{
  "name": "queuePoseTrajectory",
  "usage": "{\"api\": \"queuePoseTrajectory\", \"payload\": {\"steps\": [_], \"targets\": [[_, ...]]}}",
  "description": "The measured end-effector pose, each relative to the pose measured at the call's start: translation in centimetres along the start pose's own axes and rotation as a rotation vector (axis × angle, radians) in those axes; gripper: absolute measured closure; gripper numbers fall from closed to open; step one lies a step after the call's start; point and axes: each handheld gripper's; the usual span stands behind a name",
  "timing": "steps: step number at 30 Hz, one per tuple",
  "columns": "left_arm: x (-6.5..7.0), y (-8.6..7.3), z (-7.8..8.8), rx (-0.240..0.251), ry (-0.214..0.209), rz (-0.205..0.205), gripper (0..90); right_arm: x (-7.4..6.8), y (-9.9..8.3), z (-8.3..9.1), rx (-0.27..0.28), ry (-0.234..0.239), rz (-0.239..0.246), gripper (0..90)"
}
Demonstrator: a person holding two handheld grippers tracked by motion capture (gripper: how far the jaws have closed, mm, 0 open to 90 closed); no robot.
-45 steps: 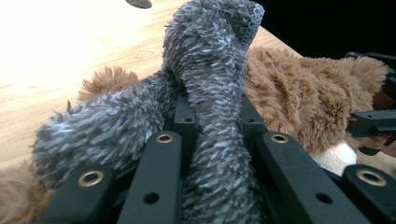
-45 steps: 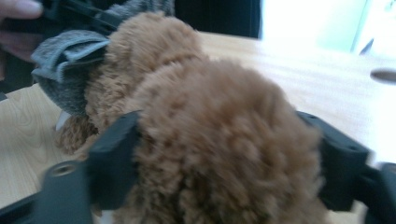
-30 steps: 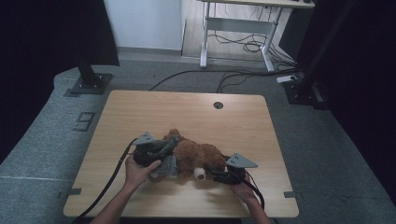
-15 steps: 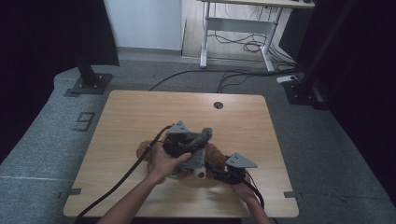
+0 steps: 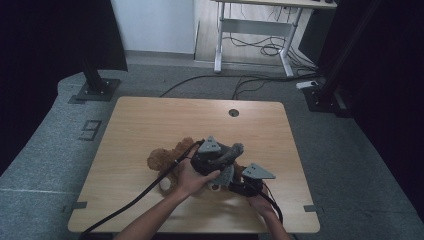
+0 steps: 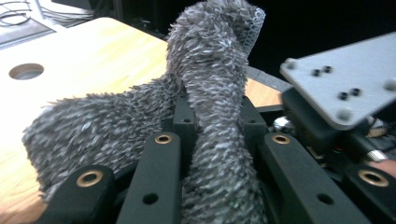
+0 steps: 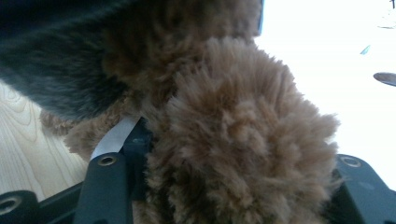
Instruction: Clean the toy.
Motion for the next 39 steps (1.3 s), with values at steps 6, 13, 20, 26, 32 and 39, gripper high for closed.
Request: {"api": "queuePoseTrajectory", "payload": {"steps": [6, 13, 20, 26, 32, 39], "targets": [[-1.2, -0.6, -1.5, -0.077, 0.017, 0.023, 75.3, -0.1, 0.0, -0.1, -0.008, -0.027, 0.019, 42.9], [-2.7, -1.2, -0.2, -0.085, 0.094, 0.025, 75.6, 0.2, 0.0, -0.2, -0.012, -0.049, 0.015, 44.8], [-4.6, -2.0, 2.6, -0.044, 0.120, 0.062, 76.0, 0.2, 0.0, -0.2, -0.008, -0.050, 0.011, 45.3], [-5.8, -1.8, 4.8, 0.008, 0.150, 0.097, 75.9, 0.3, -0.1, -0.2, -0.004, -0.049, 0.001, 45.6], [-2.9, 0.1, 3.6, 0.032, 0.063, 0.049, 75.7, 0.2, 0.0, -0.3, -0.001, -0.044, -0.004, 45.8], [-1.1, 0.5, -1.2, -0.101, 0.098, -0.017, 75.5, 0.1, 0.0, -0.2, -0.003, -0.044, 0.002, 45.7]]}}
Point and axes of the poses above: each handheld gripper's, and its own axes: z roughly backward along the jaws, y roughly out of its top, x roughly to its right, and after that the axes turned 4 degrees about z, right-handed
